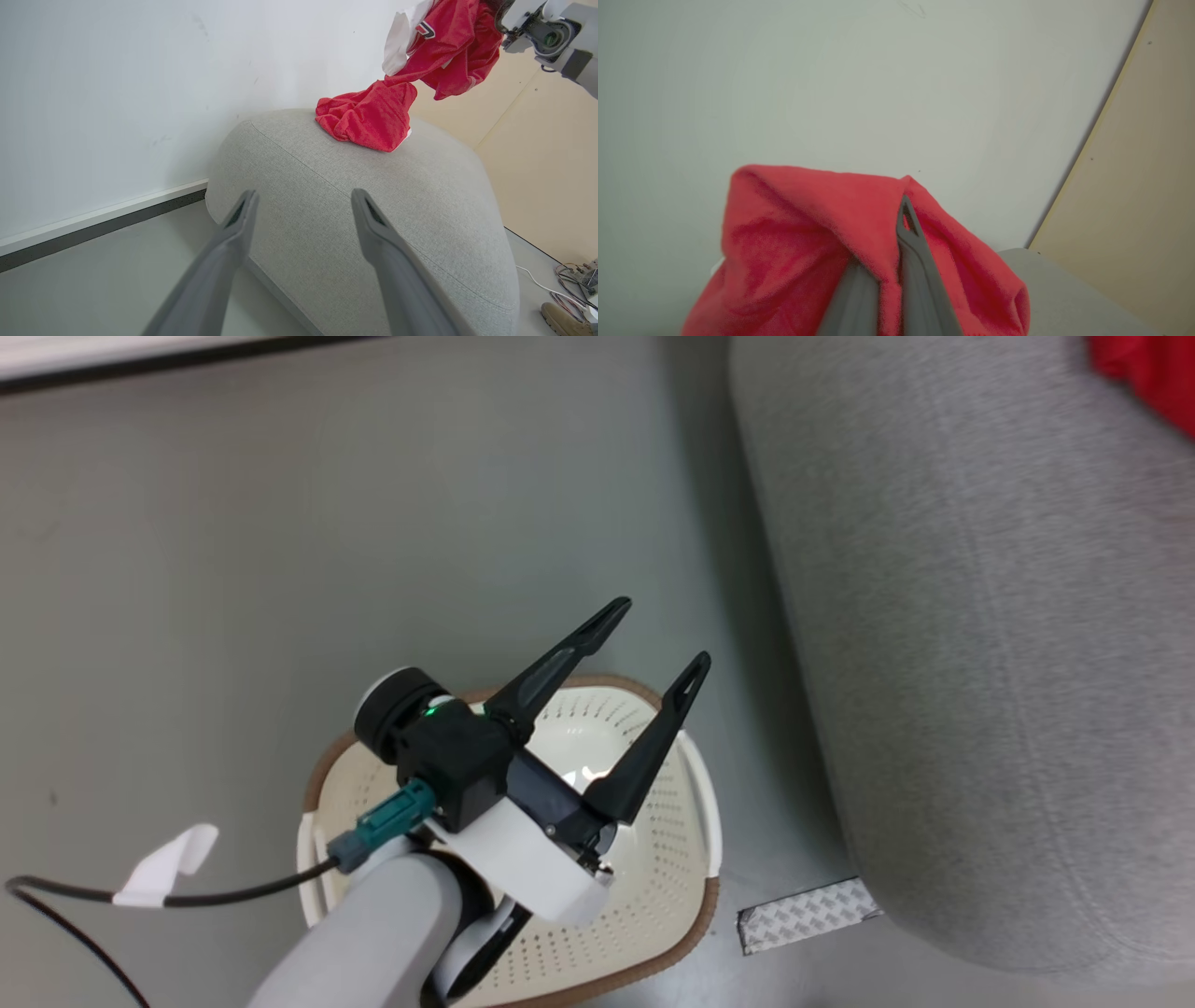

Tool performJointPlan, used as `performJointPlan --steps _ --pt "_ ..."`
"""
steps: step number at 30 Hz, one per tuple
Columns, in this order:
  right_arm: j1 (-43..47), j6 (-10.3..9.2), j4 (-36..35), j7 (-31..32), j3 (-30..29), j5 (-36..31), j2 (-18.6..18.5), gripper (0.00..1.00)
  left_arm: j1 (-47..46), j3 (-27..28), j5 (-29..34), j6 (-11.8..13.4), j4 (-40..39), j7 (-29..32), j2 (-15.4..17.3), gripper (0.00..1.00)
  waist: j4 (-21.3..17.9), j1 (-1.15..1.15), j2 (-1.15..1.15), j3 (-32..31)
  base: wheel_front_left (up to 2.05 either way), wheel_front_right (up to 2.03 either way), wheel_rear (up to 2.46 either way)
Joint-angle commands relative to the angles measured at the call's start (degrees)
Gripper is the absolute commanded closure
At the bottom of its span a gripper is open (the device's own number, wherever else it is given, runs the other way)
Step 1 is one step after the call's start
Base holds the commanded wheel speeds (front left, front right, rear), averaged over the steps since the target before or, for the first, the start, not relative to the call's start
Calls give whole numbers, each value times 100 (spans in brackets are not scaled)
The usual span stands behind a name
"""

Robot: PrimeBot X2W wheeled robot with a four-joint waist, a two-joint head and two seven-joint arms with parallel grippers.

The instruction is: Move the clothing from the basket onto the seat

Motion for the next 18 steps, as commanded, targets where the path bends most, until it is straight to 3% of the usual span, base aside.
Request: performJointPlan --steps 1,4,9,15,17,18 --pt "-126 -15 159 4 -97 -113 -65 100 76 27 72 24 -48 -29 78 0 234 -2 0 279 0 0 0" --pt "-335 -15 694 -117 -448 -319 -43 100 162 74 92 97 -142 -35 148 0 324 -2 0 481 0 0 0" --pt "-233 -15 1603 -384 -1026 -740 294 100 285 133 99 189 -277 -17 285 0 367 -2 0 621 0 0 0" --pt "-153 -15 2414 -575 -1284 -1053 683 98 367 148 42 245 -290 -5 327 0 295 -2 0 485 0 0 0" --pt "-168 -15 2547 -665 -1333 -1154 708 61 401 177 -28 270 -305 -41 310 0 257 -2 0 393 0 0 0" --pt "-173 -15 2596 -681 -1339 -1193 704 10 415 193 -41 291 -311 -71 300 0 242 -2 0 345 0 0 0"
